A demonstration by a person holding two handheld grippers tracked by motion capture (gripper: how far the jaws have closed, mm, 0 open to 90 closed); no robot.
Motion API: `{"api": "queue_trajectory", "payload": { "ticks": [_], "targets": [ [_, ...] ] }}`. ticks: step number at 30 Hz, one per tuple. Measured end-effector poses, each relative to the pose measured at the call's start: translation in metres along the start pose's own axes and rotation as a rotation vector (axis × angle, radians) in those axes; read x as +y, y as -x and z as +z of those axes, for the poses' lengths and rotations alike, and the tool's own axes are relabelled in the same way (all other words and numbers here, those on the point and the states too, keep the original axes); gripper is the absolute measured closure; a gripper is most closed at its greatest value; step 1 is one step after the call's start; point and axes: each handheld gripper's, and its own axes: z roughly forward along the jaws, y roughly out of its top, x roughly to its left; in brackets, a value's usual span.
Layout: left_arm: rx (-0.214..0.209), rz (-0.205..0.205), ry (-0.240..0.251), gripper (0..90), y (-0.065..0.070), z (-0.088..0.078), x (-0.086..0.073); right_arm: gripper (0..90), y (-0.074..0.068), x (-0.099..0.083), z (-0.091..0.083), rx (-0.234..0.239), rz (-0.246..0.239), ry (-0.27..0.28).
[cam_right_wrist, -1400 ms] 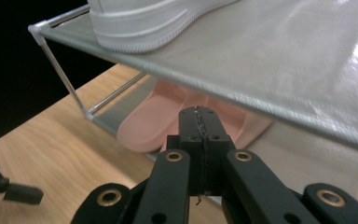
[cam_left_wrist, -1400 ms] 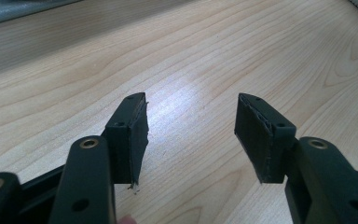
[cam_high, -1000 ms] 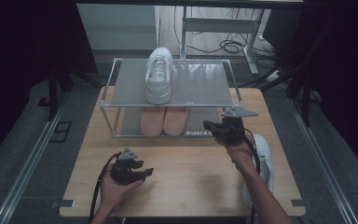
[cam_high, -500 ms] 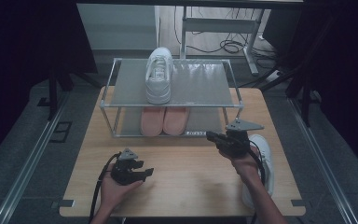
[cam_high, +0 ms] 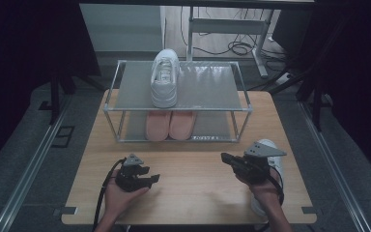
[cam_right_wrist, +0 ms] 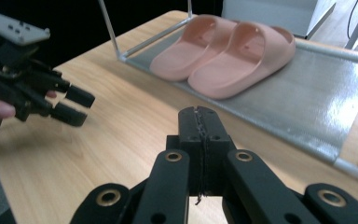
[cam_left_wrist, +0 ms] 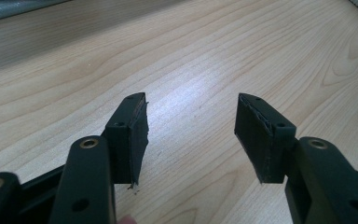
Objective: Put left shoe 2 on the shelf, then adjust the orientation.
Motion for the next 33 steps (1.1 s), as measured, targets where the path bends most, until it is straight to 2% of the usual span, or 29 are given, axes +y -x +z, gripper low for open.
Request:
{"api": "queue_trajectory", "payload": {
  "ticks": [13, 22, 33],
  "targets": [
    [-0.001, 0.001, -0.003, 44.4, 0.000, 0.000, 0.000, 89.4, -0.004, -0.024, -0.022, -0.031, 0.003, -0.012],
    [0.000, 0.001, -0.002, 44.4, 0.000, 0.000, 0.000, 89.4, -0.002, -0.040, -0.040, -0.067, 0.026, -0.017],
    [-0.001, -0.001, -0.001, 44.4, -0.001, -0.001, 0.000, 89.5, -0.004, -0.063, -0.054, -0.110, 0.041, -0.055]
  ]
}}
